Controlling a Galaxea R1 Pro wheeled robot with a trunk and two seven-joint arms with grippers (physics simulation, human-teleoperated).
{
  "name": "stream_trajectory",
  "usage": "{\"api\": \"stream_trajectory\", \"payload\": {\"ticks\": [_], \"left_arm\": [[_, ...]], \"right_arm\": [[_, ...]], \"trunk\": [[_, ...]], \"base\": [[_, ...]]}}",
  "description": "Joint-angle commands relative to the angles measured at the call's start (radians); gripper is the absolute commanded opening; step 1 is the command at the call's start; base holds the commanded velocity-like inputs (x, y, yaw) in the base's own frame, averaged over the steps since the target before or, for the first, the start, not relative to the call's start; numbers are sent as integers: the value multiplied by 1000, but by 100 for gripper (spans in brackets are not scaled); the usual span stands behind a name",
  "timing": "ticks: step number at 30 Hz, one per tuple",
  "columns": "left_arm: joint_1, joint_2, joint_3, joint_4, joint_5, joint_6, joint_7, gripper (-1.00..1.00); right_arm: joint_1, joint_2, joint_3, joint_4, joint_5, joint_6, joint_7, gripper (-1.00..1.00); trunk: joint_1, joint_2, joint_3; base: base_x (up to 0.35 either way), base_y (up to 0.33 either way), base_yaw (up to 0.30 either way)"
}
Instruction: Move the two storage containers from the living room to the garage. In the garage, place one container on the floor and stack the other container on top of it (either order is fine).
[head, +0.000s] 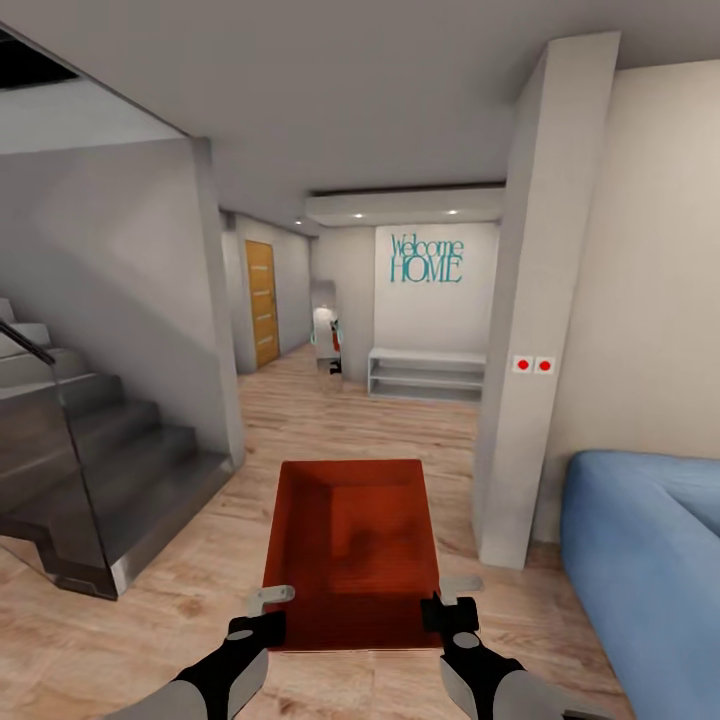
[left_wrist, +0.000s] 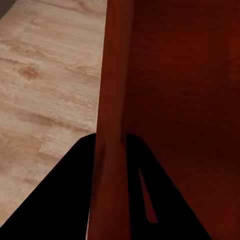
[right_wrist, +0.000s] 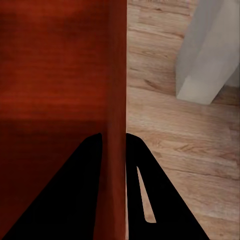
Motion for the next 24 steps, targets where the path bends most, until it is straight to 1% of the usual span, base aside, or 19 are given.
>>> {"api": "stream_trajectory", "payload": {"ticks": [1,24], "left_arm": [[-1,1,1,-4,1,0,10,-100],[-1,0,1,-4,1,1,10,-100]], "right_arm": [[-1,-2,-36,2,5,-3,-6,-100],[-1,-1,-36,2,5,-3,-6,-100]], "trunk": [[1,-1,-2],[1,-1,-2]], "base": [[322,0,0],[322,0,0]]}}
